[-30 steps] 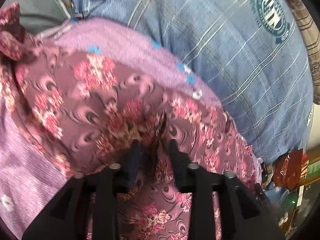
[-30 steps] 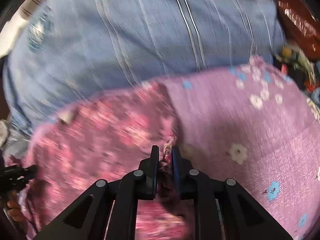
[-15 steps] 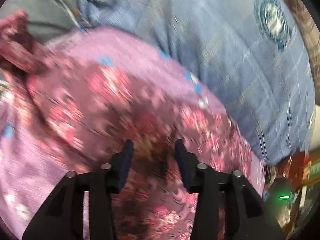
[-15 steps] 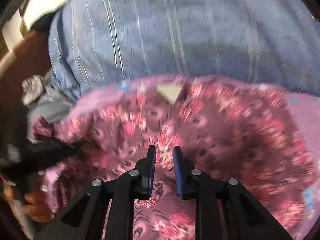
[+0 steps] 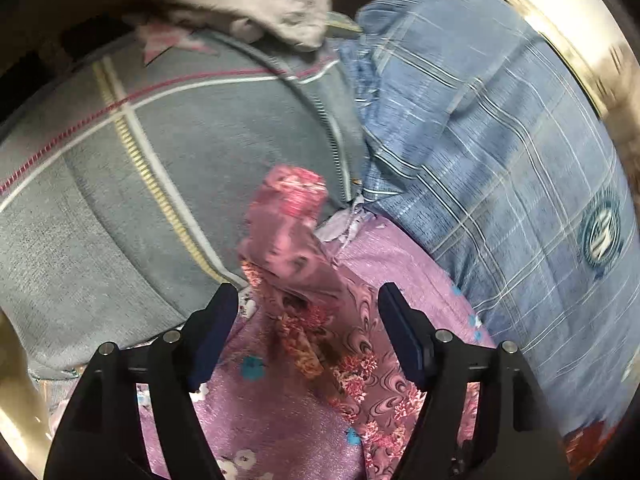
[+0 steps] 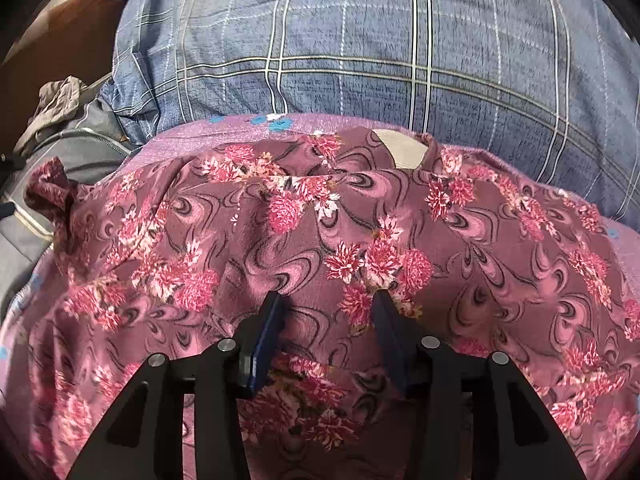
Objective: Fold small clothes
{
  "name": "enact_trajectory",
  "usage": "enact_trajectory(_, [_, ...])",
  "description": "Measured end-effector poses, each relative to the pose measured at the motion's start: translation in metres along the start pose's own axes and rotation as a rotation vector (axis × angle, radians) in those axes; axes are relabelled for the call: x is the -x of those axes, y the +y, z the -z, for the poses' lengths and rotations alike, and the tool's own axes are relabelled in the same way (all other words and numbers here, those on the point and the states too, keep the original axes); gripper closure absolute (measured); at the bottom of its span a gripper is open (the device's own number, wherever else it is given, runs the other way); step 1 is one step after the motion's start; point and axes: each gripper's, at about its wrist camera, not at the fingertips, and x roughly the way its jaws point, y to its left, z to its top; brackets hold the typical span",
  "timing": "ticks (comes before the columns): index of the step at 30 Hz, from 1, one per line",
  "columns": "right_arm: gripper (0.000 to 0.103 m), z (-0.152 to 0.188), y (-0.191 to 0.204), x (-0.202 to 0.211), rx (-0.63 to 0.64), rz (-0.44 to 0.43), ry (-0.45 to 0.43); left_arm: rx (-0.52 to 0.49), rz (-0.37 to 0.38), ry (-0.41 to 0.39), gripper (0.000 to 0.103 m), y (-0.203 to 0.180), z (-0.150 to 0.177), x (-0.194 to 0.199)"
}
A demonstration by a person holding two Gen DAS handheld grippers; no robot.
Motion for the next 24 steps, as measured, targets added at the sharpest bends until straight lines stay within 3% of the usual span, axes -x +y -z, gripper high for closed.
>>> enact_trajectory(2, [0.054, 0.002, -0.002, 0.003, -0.002, -0.004, -0.005, 0.072, 0.088, 0.06, 0.031, 0.011, -0.005, -0.008])
enact_trajectory(4, [0.054, 0.002, -0.002, 0.004, 0.001, -0.002, -0.009, 0.152, 0.175, 0.102, 0.024, 0.013, -0.008, -0.023])
enact_trajectory(7, [0.053, 0.002, -0.008, 0.008, -0.006, -0.011, -0.014, 0.187, 0.156, 0.154, 0.022, 0.01, -0.011, -0.052])
enact_trajectory(8, [0.053, 0.002, -0.009, 0.009, -0.012, -0.019, -0.015, 0.186, 0.127, 0.191, 0.035, 0.009, -0.01, -0.068])
enact_trajectory(9, [0.053, 0.003, -0.011, 0.01, -0.017, -0.025, -0.017, 0.19, 0.116, 0.207, 0.077, 0.005, -0.008, -0.074])
enact_trajectory(10, [0.053, 0.004, -0.011, 0.011, -0.019, -0.029, -0.018, 0.199, 0.116, 0.247, 0.098, 0.006, -0.006, -0.085])
enact_trajectory(12, [0.053, 0.004, -0.012, 0.011, -0.022, -0.034, -0.019, 0.234, 0.152, 0.265, 0.098, 0.008, -0.002, -0.088])
enact_trajectory(16, [0.052, 0.003, -0.014, 0.012, -0.028, -0.043, -0.021, 0.237, 0.236, 0.18, 0.098, -0.009, 0.009, -0.06])
enact_trajectory(24, [0.056, 0.0, -0.019, 0.027, -0.059, -0.035, -0.01, 0.073, 0.422, 0.284, 0.098, -0.115, 0.075, -0.042])
